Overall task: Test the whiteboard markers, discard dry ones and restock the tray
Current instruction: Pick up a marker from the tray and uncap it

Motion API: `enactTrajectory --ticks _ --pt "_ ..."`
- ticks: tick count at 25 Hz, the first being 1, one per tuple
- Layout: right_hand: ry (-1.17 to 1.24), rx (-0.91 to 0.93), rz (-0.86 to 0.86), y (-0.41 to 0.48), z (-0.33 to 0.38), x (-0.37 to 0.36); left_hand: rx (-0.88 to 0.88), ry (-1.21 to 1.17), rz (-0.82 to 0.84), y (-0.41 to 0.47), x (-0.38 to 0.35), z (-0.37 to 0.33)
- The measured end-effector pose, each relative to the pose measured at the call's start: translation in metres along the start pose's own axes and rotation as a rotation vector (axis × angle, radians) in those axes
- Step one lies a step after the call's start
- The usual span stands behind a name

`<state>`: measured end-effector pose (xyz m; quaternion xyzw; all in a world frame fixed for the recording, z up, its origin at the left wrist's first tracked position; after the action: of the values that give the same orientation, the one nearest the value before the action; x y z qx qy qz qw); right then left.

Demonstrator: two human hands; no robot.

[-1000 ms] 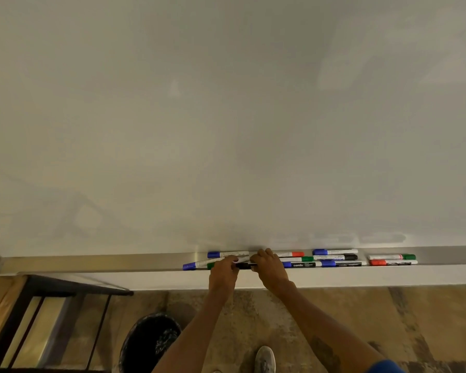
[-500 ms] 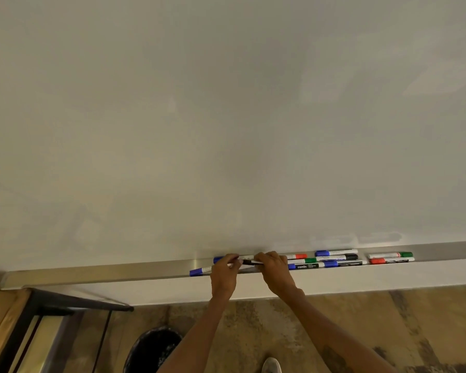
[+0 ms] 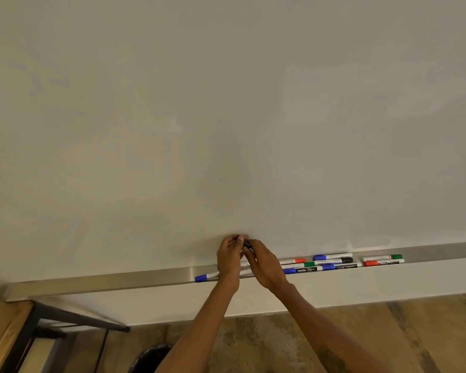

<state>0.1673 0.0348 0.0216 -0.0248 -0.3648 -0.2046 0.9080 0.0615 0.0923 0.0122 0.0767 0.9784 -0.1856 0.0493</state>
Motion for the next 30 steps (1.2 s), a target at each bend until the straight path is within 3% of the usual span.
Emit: enactTrajectory --ticks 6,18,21,24,30 --pt "-0.184 -0.039 -0.218 -0.004 0.033 0.023 -0.061 -0.078 0.030 -0.012 -0.001 -0.030" --pt "-0.161 -0.016 -0.350 0.017 0.085 0.070 -0.135 -0.236 0.068 -0.021 -0.014 -0.109" --pt "-0.022 0.043 -0.389 0.014 0.087 0.080 -0.229 -0.215 0.054 -0.034 -0.018 -0.124" --pt "0.262 0.156 -0.420 0.004 0.097 0.096 -0.381 -0.186 0.052 -0.050 -0.019 -0.148" --pt "0.470 0.387 -0.503 0.002 0.157 0.177 -0.698 -0.129 0.010 -0.085 -0.024 -0.236"
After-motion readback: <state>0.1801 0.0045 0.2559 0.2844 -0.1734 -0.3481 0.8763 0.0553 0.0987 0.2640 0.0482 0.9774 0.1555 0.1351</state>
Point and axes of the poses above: each hand's wrist, its own y-axis towards the middle knuckle, its own x-axis out of the back of the hand, z = x × y, the point moved 8 cm from there along y, towards the middle knuckle, and after that the axes turned 2 degrees about -z, right-handed, at the moved point
